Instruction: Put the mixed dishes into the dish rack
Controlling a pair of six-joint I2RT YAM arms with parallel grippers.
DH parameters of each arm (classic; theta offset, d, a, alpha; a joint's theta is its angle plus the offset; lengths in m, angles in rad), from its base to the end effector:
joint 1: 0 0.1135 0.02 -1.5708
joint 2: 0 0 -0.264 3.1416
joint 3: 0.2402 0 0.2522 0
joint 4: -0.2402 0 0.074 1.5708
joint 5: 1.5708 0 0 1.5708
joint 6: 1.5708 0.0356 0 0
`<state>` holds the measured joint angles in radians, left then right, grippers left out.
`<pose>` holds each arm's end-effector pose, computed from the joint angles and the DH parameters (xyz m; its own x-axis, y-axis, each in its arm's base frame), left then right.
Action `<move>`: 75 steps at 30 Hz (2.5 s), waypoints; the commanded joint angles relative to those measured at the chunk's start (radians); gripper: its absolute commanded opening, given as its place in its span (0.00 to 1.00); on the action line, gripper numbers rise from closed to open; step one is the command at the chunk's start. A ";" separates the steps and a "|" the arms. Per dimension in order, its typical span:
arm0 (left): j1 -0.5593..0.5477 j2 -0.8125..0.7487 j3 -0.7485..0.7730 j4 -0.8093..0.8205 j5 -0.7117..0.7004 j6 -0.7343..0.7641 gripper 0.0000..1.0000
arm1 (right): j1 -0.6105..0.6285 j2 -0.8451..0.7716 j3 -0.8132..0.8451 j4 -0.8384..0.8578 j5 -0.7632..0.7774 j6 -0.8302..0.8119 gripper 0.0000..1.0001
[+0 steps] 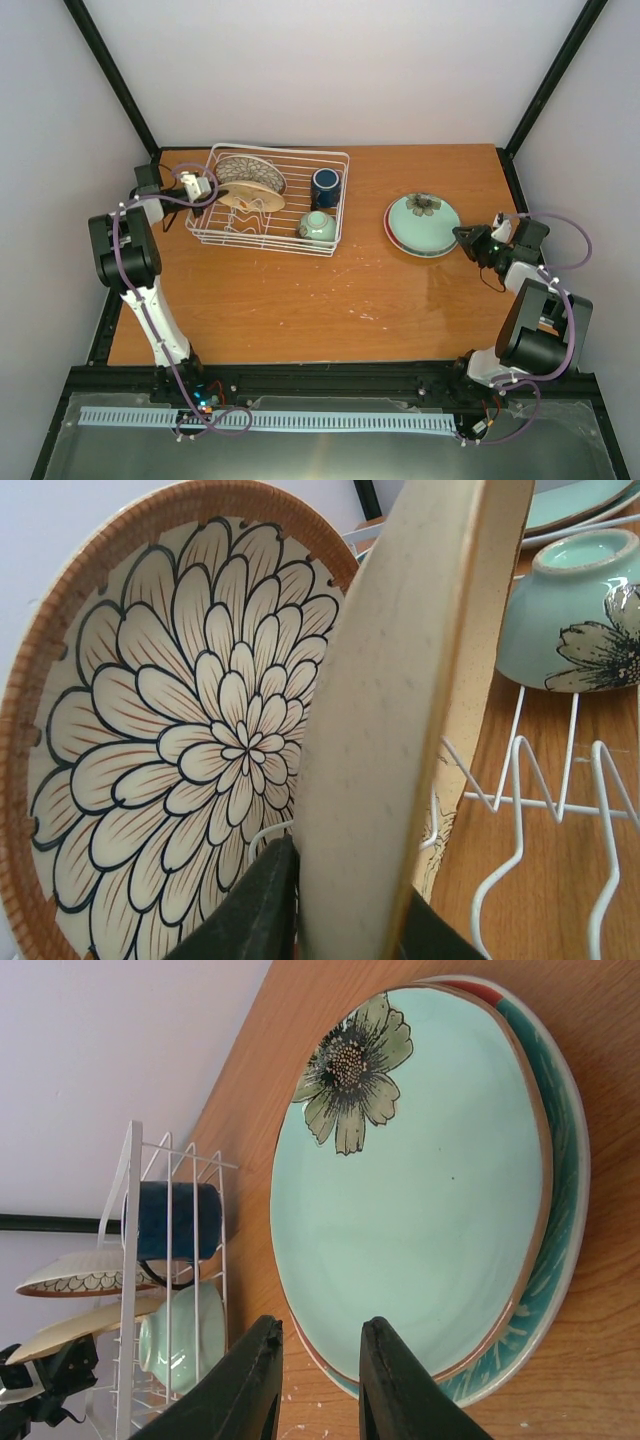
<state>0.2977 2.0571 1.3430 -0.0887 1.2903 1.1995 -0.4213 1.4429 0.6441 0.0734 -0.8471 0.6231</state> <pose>0.4173 0.0923 0.1715 0.2695 0.3525 -0.8961 0.8429 0.3637 0.3966 0.2602 -0.0874 0.1769 -0.6322 0.7068 -0.3175 0.1577 0.5186 0.8404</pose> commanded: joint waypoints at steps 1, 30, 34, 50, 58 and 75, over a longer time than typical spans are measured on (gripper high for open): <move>-0.006 0.012 0.003 0.011 0.046 0.024 0.23 | -0.001 0.015 -0.018 0.045 -0.011 0.012 0.21; -0.007 -0.193 0.044 0.096 -0.056 -0.258 1.00 | 0.004 0.036 -0.044 0.101 -0.029 0.026 0.21; -0.008 -0.300 0.015 0.185 -0.095 -0.366 1.00 | 0.005 0.018 -0.031 0.036 0.020 -0.011 0.21; -0.100 -0.714 -0.053 0.474 -0.060 -1.105 1.00 | 0.006 -0.110 -0.008 -0.154 0.171 -0.118 0.21; -0.358 -0.725 -0.064 0.320 -0.106 -1.181 1.00 | 0.013 -0.115 0.025 -0.287 0.312 -0.171 0.21; -0.681 -0.440 0.080 0.054 -0.360 -1.067 1.00 | 0.072 0.108 0.119 -0.209 0.271 -0.108 0.21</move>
<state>-0.3302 1.5547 1.3361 0.0334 0.9852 0.1520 -0.3771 1.5299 0.7097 -0.1677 -0.5835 0.5007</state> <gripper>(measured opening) 0.996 0.210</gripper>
